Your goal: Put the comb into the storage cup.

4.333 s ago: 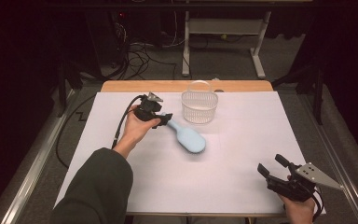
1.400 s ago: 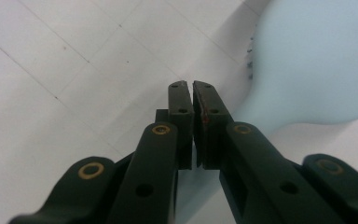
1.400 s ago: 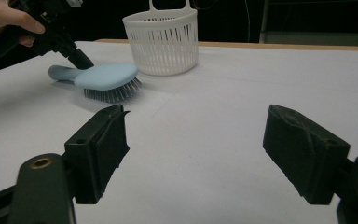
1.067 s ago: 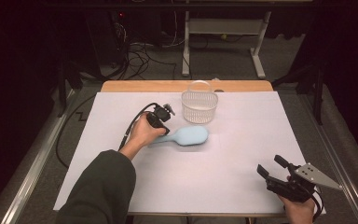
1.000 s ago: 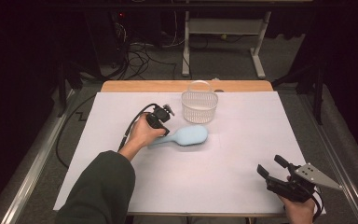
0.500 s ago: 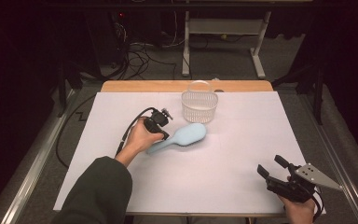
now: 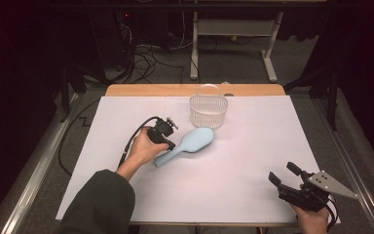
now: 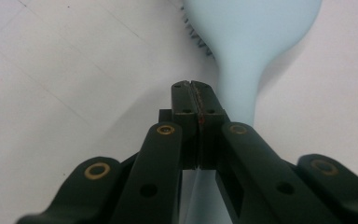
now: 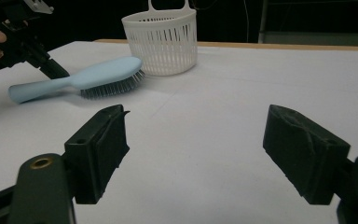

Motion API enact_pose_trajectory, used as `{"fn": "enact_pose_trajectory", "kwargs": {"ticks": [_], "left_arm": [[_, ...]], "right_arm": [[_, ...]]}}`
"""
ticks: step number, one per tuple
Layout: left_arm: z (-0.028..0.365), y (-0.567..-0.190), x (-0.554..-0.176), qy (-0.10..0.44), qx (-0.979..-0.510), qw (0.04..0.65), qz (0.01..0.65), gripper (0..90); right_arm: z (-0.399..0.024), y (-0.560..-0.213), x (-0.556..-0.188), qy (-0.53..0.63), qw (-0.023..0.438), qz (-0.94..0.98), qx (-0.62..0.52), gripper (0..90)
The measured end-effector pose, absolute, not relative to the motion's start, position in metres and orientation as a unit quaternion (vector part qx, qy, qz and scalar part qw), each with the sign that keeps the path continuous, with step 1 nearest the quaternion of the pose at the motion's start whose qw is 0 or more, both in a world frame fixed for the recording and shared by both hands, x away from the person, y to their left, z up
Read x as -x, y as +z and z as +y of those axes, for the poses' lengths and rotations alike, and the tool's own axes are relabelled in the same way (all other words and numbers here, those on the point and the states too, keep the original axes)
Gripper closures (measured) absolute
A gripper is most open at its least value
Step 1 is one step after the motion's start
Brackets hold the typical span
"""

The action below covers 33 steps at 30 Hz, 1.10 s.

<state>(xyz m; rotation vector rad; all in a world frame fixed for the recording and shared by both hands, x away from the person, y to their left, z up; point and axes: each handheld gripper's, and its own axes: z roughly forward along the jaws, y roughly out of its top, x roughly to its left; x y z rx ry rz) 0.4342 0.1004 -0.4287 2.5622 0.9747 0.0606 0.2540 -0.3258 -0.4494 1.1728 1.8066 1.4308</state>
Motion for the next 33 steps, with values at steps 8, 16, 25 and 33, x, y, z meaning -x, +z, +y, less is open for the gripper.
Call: {"fn": "enact_pose_trajectory", "kwargs": {"ticks": [8, 16, 25, 33], "left_arm": [[0.104, -0.431, -0.425, 0.012, -0.914, 0.205, 0.351, 89.1], [0.105, -0.429, -0.418, 0.01, -0.912, 0.206, 0.354, 88.3], [0.108, -0.423, -0.414, 0.018, -0.909, 0.218, 0.354, 79.2], [0.11, -0.418, -0.412, 0.023, -0.898, 0.231, 0.375, 43.1]], "right_arm": [[-0.326, -0.449, -0.254, 0.532, 0.275, 0.672, -0.436, 22.3], [-0.326, -0.449, -0.254, 0.532, 0.275, 0.672, -0.436, 22.3], [-0.326, -0.449, -0.254, 0.532, 0.274, 0.672, -0.436, 22.3], [-0.325, -0.449, -0.254, 0.532, 0.274, 0.672, -0.435, 22.3]]}}
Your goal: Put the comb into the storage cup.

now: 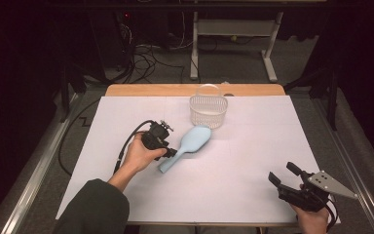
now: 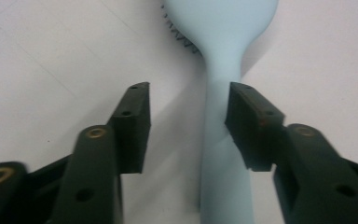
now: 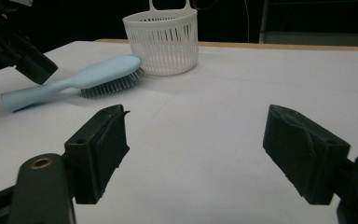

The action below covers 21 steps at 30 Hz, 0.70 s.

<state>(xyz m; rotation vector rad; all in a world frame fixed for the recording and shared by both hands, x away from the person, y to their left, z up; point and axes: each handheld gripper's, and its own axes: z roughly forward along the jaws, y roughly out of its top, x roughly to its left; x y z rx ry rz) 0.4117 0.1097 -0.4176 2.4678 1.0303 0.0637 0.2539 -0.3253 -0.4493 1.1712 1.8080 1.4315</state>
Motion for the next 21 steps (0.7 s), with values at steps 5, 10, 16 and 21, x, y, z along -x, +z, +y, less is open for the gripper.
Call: {"fn": "enact_pose_trajectory", "kwargs": {"ticks": [5, 10, 16, 21], "left_arm": [[0.104, -0.415, -0.407, 0.055, -0.893, 0.243, 0.376, 32.7], [0.097, -0.419, -0.406, 0.05, -0.897, 0.239, 0.368, 35.0], [0.09, -0.423, -0.407, 0.035, -0.896, 0.247, 0.367, 34.7], [0.082, -0.43, -0.407, 0.036, -0.902, 0.234, 0.362, 34.6]], "right_arm": [[-0.325, -0.449, -0.254, 0.533, 0.274, 0.672, -0.435, 22.3], [-0.325, -0.449, -0.254, 0.533, 0.274, 0.672, -0.435, 22.2], [-0.325, -0.449, -0.254, 0.532, 0.274, 0.673, -0.434, 22.3], [-0.325, -0.449, -0.254, 0.532, 0.274, 0.674, -0.433, 22.3]]}}
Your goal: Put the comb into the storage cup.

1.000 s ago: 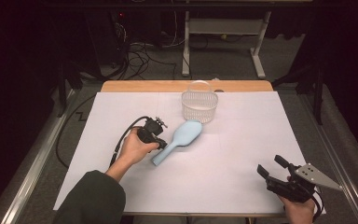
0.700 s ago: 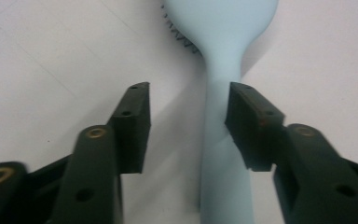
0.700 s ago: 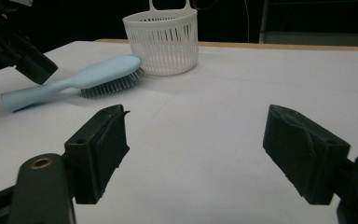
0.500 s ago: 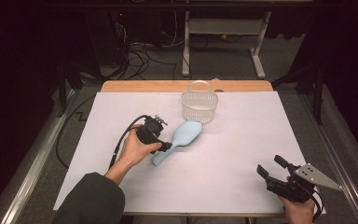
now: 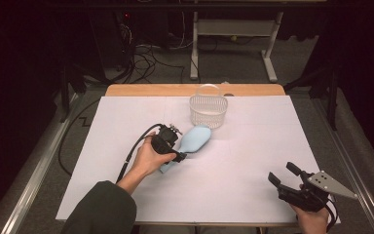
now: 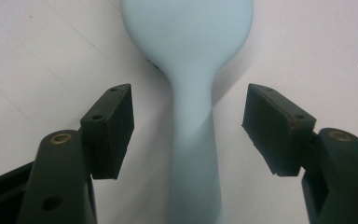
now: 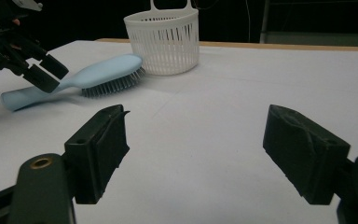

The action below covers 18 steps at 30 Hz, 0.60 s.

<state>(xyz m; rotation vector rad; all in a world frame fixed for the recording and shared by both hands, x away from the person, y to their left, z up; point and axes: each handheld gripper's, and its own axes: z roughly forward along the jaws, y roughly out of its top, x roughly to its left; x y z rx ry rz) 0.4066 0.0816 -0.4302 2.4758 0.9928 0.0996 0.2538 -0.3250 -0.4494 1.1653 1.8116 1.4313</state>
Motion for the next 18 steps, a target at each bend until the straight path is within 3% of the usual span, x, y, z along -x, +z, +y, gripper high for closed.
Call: {"fn": "enact_pose_trajectory", "kwargs": {"ticks": [18], "left_arm": [[0.068, -0.443, -0.41, 0.054, -0.903, 0.218, 0.367, 44.8]], "right_arm": [[-0.325, -0.449, -0.254, 0.534, 0.273, 0.672, -0.434, 22.2]]}}
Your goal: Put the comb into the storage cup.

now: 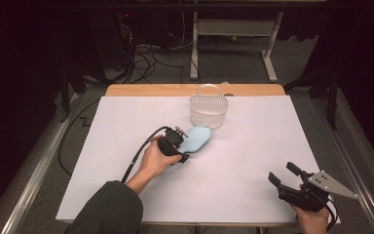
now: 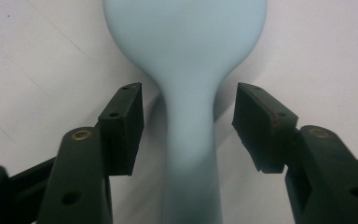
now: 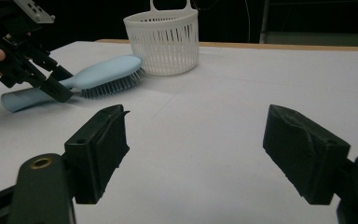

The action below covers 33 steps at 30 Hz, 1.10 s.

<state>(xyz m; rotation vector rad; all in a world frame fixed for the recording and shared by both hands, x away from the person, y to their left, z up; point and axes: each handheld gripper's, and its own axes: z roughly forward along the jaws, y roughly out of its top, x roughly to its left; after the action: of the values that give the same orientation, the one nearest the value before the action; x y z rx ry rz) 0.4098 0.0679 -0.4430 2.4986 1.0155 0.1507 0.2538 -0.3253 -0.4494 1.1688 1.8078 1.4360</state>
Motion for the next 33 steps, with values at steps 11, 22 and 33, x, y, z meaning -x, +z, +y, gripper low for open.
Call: {"fn": "enact_pose_trajectory", "kwargs": {"ticks": [11, 22, 33], "left_arm": [[0.0647, -0.4462, -0.4116, 0.058, -0.903, 0.216, 0.366, 64.3], [0.0645, -0.4454, -0.4107, 0.058, -0.904, 0.211, 0.368, 67.4], [0.0662, -0.4443, -0.4082, 0.058, -0.906, 0.218, 0.358, 69.1]], "right_arm": [[-0.325, -0.4496, -0.254, 0.532, 0.274, 0.673, -0.435, 22.3], [-0.325, -0.4496, -0.254, 0.531, 0.273, 0.674, -0.435, 22.3], [-0.3252, -0.4496, -0.254, 0.532, 0.273, 0.673, -0.435, 22.3]]}}
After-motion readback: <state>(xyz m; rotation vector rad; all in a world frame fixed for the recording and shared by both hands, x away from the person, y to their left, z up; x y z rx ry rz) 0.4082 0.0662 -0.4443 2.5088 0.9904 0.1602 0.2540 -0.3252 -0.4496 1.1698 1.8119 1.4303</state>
